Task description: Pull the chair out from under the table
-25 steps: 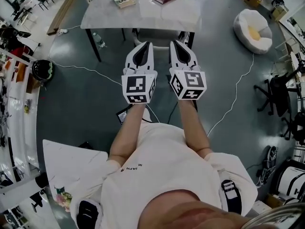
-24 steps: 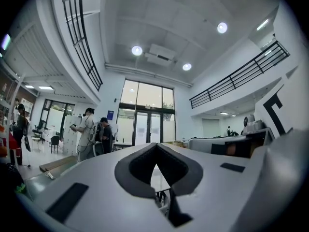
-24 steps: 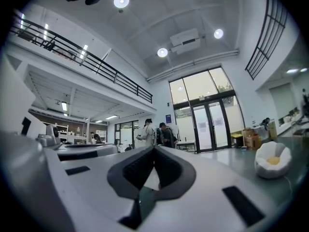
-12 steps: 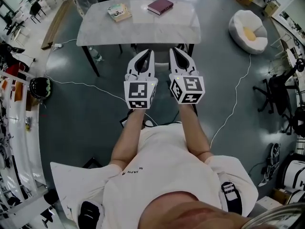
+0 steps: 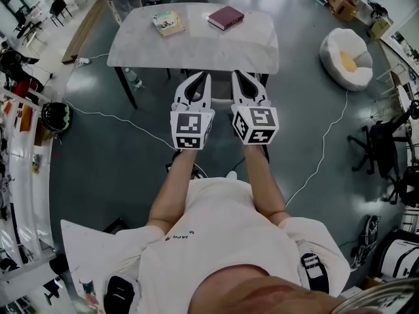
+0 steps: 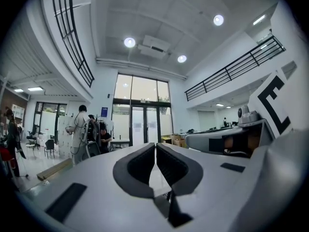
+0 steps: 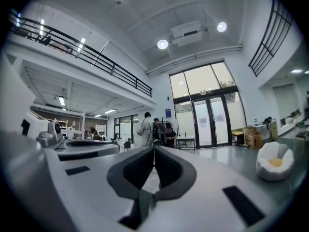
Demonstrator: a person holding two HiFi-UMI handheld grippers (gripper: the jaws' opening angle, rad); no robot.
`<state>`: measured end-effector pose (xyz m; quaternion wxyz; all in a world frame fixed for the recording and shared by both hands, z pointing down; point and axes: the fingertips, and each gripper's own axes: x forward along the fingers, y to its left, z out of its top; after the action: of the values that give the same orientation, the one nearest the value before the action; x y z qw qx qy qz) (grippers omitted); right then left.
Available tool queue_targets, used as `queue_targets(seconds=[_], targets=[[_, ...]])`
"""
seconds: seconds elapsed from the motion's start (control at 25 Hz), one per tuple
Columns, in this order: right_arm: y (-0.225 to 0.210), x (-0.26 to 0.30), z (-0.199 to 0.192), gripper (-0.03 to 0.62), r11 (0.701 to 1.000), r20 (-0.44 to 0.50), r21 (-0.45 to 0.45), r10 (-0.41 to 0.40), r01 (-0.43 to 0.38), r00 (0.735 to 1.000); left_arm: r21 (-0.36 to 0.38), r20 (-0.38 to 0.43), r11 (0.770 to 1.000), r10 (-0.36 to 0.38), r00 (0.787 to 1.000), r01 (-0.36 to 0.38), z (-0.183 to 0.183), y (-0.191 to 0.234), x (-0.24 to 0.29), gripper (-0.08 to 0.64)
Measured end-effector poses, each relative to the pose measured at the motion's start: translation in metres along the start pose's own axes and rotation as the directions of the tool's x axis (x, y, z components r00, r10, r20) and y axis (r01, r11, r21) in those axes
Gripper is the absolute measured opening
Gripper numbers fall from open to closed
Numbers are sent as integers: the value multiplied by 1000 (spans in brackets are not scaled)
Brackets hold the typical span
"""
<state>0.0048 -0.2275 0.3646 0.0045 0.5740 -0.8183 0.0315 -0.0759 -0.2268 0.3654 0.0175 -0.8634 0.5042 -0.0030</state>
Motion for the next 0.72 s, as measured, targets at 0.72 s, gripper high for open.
queue_targets(seconds=[0.72], targets=[[-40, 51, -76, 14, 983, -255, -124, 97, -132, 962, 181, -254, 975, -81, 964, 129, -76, -5, 68, 3]])
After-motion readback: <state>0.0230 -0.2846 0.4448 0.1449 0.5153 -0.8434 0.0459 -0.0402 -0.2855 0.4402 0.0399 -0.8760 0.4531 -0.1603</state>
